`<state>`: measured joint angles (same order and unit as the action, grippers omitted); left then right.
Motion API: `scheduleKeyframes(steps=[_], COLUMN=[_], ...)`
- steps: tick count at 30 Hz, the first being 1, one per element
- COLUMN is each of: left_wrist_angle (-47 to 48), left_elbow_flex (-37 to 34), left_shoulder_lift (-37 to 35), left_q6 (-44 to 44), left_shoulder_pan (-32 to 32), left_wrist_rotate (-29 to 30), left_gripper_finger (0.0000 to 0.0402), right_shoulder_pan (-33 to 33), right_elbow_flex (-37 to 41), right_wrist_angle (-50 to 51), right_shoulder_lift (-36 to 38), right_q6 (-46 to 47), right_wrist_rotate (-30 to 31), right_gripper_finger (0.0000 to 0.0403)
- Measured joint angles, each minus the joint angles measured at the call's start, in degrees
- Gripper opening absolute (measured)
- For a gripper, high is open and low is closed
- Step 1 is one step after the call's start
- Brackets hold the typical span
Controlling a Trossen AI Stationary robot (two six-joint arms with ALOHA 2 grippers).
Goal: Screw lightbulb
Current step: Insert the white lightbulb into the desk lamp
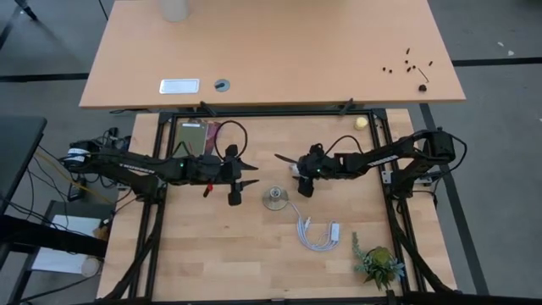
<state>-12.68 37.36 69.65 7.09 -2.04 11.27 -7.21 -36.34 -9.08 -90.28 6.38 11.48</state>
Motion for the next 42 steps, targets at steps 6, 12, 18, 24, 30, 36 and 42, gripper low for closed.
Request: scheduleKeyframes(steps=[6, 12, 18, 24, 30, 36, 42], left_wrist_angle=[1.23, 1.35, 1.41, 2.15, 5.49, 7.33, 6.63], left_elbow_flex=[0.00, 0.00, 0.00, 0.00, -0.02, -0.06, -0.09], left_shoulder_lift=[0.00, 0.00, 0.00, 0.00, 0.00, 0.00, 0.00], left_q6=[-1.51, -1.57, -1.75, -1.79, -2.08, -4.76, -4.81], left_shoulder_pan=[0.00, 0.00, 0.00, 0.00, 0.00, 0.00, 0.00], left_wrist_rotate=[-0.25, -2.39, -2.45, -2.74, -3.04, -3.04, -3.02], left_gripper_finger=[0.0181, 0.0181, 0.0181, 0.0181, 0.0181, 0.0181, 0.0181], right_shoulder_pan=[0.47, 0.47, 0.74, 0.89, 0.89, 0.33, -1.70], right_elbow_flex=[0.00, 0.00, 0.00, 0.00, 0.00, 5.34, 11.68], right_wrist_angle=[1.27, 3.97, 3.81, 5.35, 11.91, 7.27, -7.77], right_shoulder_lift=[0.02, 0.02, 0.00, 2.63, 9.76, 10.10, 8.65], right_q6=[-4.97, -9.23, -9.40, -10.02, -9.54, -9.19, -9.65], right_wrist_rotate=[-4.84, -7.23, -7.22, -7.22, -5.70, -5.08, -5.37], right_gripper_finger=[0.0275, 0.0346, 0.0380, 0.0375, 0.0374, 0.0374, 0.0374])
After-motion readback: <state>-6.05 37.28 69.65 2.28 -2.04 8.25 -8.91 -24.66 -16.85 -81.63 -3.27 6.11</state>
